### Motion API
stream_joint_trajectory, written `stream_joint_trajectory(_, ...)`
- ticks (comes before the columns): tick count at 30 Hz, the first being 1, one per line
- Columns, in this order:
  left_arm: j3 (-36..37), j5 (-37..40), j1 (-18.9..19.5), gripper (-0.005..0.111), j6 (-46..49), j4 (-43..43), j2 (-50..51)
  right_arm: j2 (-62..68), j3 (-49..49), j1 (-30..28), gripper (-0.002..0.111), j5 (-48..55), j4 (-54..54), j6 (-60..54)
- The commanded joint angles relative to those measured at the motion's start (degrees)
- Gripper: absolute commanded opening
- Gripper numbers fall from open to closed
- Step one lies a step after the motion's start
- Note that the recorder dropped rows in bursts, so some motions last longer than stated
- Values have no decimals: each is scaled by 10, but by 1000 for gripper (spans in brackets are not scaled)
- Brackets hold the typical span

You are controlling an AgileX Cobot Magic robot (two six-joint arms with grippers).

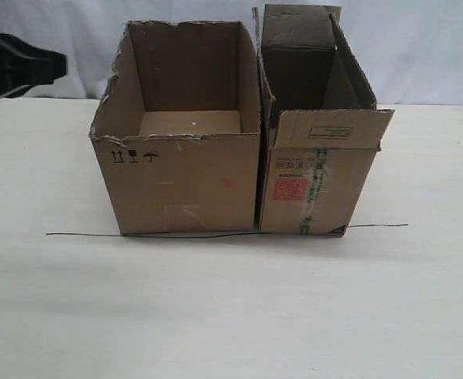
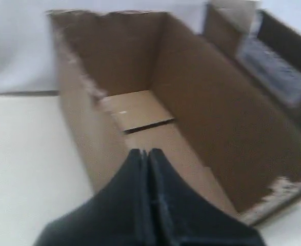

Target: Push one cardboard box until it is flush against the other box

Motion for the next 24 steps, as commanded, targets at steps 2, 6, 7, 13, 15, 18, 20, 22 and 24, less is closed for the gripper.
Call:
stream_joint_trajectory(2,2,21,54,0,-3,-14,115,-2,2,3,5,-2,0,0)
stream_joint_trajectory(6,2,119,54,0,51,-74,195,-2,2,3,5,-2,0,0)
stream_joint_trajectory(7,2,135,54,0,63,-87,204,-2,2,3,5,-2,0,0)
stream_joint_trajectory(13,2,142,54,0,80,-103,218,-2,2,3,5,-2,0,0)
stream_joint_trajectory(15,2,141,54,0,81,-103,218,-2,2,3,5,-2,0,0)
stream_joint_trajectory(18,2,150,54,0,81,-104,218,-2,2,3,5,-2,0,0)
stream_joint_trajectory(20,2,160,54,0,81,-107,218,-2,2,3,5,-2,0,0)
stream_joint_trajectory(22,2,162,54,0,81,-109,218,-2,2,3,5,-2,0,0)
stream_joint_trajectory(24,2,168,54,0,81,-109,218,-2,2,3,5,-2,0,0)
